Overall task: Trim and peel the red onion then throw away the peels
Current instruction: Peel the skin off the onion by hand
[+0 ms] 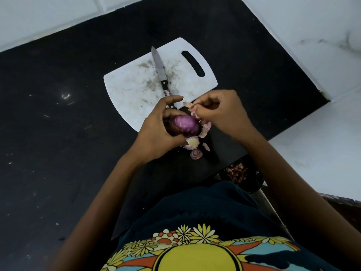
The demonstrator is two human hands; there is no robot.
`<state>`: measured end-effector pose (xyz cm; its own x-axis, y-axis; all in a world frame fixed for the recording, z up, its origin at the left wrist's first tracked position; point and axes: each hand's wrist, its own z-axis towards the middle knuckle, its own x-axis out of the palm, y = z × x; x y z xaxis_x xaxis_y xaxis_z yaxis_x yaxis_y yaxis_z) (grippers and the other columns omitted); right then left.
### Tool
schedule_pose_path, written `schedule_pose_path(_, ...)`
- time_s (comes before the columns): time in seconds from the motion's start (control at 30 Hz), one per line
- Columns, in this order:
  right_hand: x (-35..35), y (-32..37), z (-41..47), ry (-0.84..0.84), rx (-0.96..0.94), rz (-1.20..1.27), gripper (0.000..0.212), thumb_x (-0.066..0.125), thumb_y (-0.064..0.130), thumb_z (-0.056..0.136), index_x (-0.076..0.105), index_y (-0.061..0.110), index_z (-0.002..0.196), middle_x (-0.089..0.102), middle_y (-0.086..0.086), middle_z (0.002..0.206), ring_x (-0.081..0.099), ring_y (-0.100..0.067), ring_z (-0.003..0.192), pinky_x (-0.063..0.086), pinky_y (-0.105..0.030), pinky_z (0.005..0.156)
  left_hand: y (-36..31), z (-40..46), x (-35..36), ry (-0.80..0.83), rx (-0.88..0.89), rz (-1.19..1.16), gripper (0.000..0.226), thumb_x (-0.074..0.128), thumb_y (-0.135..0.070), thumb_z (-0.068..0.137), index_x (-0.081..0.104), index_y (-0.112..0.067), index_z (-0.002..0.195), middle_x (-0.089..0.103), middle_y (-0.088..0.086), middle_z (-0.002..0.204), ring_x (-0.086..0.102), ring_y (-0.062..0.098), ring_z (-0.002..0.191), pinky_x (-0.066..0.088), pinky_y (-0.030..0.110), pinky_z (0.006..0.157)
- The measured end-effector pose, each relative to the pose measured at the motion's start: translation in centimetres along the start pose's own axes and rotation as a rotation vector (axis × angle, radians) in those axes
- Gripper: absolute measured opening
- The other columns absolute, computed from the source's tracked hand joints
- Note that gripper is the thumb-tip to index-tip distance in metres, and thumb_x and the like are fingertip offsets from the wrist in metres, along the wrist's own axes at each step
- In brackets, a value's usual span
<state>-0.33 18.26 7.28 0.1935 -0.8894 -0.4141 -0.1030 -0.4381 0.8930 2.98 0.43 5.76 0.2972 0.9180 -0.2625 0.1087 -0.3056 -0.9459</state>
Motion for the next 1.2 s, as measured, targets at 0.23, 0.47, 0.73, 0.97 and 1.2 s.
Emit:
schedule_pose_path(0.23, 0.2, -2.3, 0.0, -0.114, 0.31, 0.345, 0.004, 0.063, -0.003, 0.084, 0.065, -0.002, 0.087, 0.067, -0.012, 0.072, 0.064, -0.011, 0.051, 0.056, -0.02, 0.052, -0.8, -0.3, 0.1, -0.048, -0.059, -0.252, 0.057, 0.074, 0.009, 0.072, 0.058, -0.021, 0.117, 0.065, -0.004, 0.11, 0.067, 0.004, 0.094, 0.054, 0.022, 0.087)
schedule_pose_path(0.47, 0.6, -4.4, 0.2, -0.173, 0.197, -0.105, 0.007, 0.071, 0.008, 0.08, 0.071, 0.014, 0.084, 0.066, 0.008, 0.074, 0.065, -0.005, 0.07, 0.053, -0.012, 0.068, -0.6, 0.0, 0.4, -0.133, -0.203, -0.564, 0.038, 0.062, 0.011, 0.081, 0.063, -0.017, 0.106, 0.059, 0.006, 0.112, 0.068, 0.022, 0.094, 0.06, 0.029, 0.071)
schedule_pose_path(0.73, 1.0, -3.6, -0.1, -0.133, -0.013, -0.382, 0.017, 0.055, 0.019, 0.089, 0.069, 0.019, 0.098, 0.068, 0.003, 0.104, 0.055, -0.019, 0.107, 0.043, -0.042, 0.095, -0.3, 0.1, 0.1, -0.204, -0.309, -0.823, 0.023, 0.054, 0.003, 0.088, 0.057, -0.011, 0.107, 0.056, 0.018, 0.124, 0.065, 0.028, 0.099, 0.061, 0.037, 0.074)
schedule_pose_path(0.97, 0.6, 0.3, -1.1, 0.129, -0.118, 0.098, 0.036, 0.068, 0.018, 0.084, 0.06, 0.023, 0.119, 0.061, 0.0, 0.121, 0.065, -0.013, 0.102, 0.054, -0.037, 0.093, -0.4, 0.2, 0.2, -0.209, -0.34, -0.814, 0.028, 0.055, -0.001, 0.09, 0.055, -0.007, 0.117, 0.066, 0.012, 0.108, 0.07, 0.02, 0.083, 0.06, 0.028, 0.069)
schedule_pose_path(1.2, 1.1, 0.4, -0.8, 0.01, -0.196, 0.099, 0.019, 0.074, 0.007, 0.077, 0.067, 0.01, 0.094, 0.062, -0.009, 0.099, 0.067, -0.016, 0.085, 0.057, -0.028, 0.079, -0.7, 0.2, 0.3, -0.176, -0.412, -0.953, 0.021, 0.057, -0.01, 0.09, 0.06, -0.005, 0.11, 0.074, 0.005, 0.086, 0.072, 0.014, 0.076, 0.06, 0.024, 0.069)
